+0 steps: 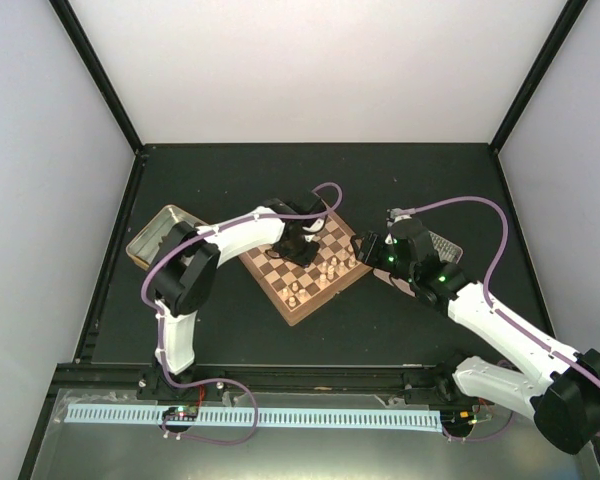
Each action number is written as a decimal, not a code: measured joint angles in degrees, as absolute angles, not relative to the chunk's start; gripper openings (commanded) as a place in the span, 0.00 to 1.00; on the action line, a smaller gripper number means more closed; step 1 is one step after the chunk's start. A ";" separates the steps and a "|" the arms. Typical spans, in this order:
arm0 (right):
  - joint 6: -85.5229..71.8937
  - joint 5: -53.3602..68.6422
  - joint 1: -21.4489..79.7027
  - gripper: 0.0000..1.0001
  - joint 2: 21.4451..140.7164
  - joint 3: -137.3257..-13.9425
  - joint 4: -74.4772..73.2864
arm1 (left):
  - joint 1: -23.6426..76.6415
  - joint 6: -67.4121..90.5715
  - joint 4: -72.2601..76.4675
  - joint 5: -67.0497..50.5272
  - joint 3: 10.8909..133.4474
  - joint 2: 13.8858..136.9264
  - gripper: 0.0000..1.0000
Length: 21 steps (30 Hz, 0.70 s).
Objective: Set up the chess pieces on the board
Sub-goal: Pick up the chess piece from the chessboard.
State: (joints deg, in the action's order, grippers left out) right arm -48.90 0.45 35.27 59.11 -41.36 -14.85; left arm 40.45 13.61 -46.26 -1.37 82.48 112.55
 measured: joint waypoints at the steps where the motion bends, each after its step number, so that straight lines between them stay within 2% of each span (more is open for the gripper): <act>1: -48.90 0.43 35.27 0.53 59.11 -41.36 -14.94 | 40.45 13.56 -46.19 -1.63 82.48 112.68 0.23; 11: -48.90 0.32 35.27 0.54 59.09 -41.36 -15.38 | 40.05 12.82 -44.73 -3.09 82.48 112.97 0.03; 21: -47.72 5.41 35.20 0.53 59.37 -41.06 -11.75 | 39.59 12.08 -42.81 -5.43 80.44 111.26 0.01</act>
State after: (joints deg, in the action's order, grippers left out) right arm -47.72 5.41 35.20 59.37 -41.06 -11.75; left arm 39.59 12.08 -42.81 -5.43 80.44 111.26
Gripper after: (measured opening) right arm 0.535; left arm 0.099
